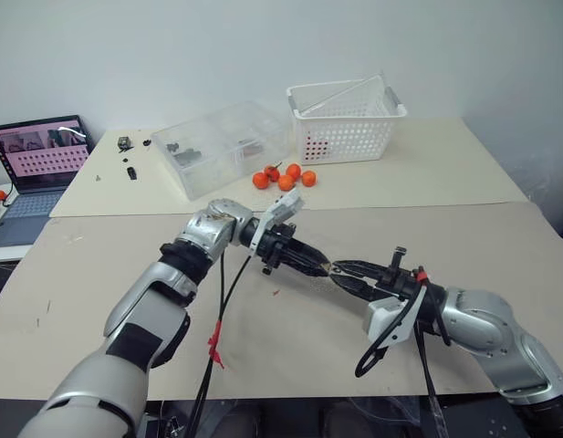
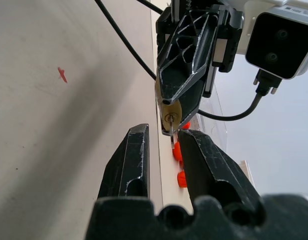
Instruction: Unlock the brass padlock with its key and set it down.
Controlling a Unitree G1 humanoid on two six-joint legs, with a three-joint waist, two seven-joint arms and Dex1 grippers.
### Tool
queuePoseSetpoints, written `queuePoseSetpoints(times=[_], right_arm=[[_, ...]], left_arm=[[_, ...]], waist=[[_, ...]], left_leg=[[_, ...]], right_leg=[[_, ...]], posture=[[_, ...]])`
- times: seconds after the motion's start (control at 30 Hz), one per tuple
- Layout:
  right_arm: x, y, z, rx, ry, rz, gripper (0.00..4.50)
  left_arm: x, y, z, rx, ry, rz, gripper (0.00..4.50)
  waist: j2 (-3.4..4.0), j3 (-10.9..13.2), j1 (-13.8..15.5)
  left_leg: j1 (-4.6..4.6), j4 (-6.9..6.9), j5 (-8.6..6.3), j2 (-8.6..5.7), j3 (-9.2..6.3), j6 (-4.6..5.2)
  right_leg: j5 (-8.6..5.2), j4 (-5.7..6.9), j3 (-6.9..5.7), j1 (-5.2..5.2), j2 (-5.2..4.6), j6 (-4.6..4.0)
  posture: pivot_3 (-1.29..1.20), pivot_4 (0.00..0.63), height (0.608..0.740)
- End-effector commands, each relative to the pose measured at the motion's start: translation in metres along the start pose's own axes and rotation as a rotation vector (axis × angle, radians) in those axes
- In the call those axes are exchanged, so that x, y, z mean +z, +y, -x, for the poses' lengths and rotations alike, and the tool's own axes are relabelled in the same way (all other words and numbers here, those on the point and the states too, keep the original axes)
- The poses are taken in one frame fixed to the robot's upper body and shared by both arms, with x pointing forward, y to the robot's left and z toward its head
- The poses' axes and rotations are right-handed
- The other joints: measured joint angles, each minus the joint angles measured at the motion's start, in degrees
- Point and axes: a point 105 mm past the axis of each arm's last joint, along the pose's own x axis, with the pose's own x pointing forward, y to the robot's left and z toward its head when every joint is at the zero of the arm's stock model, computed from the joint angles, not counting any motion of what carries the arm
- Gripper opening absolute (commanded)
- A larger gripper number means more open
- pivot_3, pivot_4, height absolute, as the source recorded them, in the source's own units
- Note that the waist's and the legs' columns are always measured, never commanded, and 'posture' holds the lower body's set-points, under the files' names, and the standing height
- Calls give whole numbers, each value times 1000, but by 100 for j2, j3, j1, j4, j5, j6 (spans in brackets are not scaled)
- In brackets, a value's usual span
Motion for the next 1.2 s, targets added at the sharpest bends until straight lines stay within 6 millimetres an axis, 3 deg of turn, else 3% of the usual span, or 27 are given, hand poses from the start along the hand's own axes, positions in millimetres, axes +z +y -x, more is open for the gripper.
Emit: queuePoseSetpoints(times=[0.03, 0.2, 0.57, 1.0, 1.2], right_arm=[[6, -14, 3, -46, -15, 23, 1327], [6, -16, 4, -48, -12, 20, 45], [14, -17, 4, -26, -37, -31, 45], [5, -13, 0, 52, 24, -473, 45], [4, -20, -1, 39, 42, -381, 45]], left_arm=[[14, -3, -1, -23, -8, -57, 821], [13, -3, -1, -24, -7, -57, 821], [16, 0, -2, -7, 6, -119, 821], [25, -8, -19, -43, 128, -485, 821], [23, -7, -18, -35, 76, -372, 821]], waist=[[0, 0, -4], [0, 0, -1], [0, -1, 3], [0, -1, 19], [4, -4, 15]], left_leg=[[0, 0, 0, 1, 0, 0], [0, 2, 0, 1, 1, 1], [-1, 4, -1, 1, 6, 2], [-5, 18, -19, 42, 21, 32], [-5, 20, -21, 45, 24, 35]], right_leg=[[0, 1, 0, 0, 1, 0], [0, 2, 0, 0, 1, 0], [0, 2, 2, 1, 2, 0], [3, 2, 5, 3, 10, -5], [4, 3, 5, 3, 12, -6]], posture=[[0, 150, 740], [0, 150, 740], [0, 150, 740], [0, 150, 740], [0, 150, 740]])
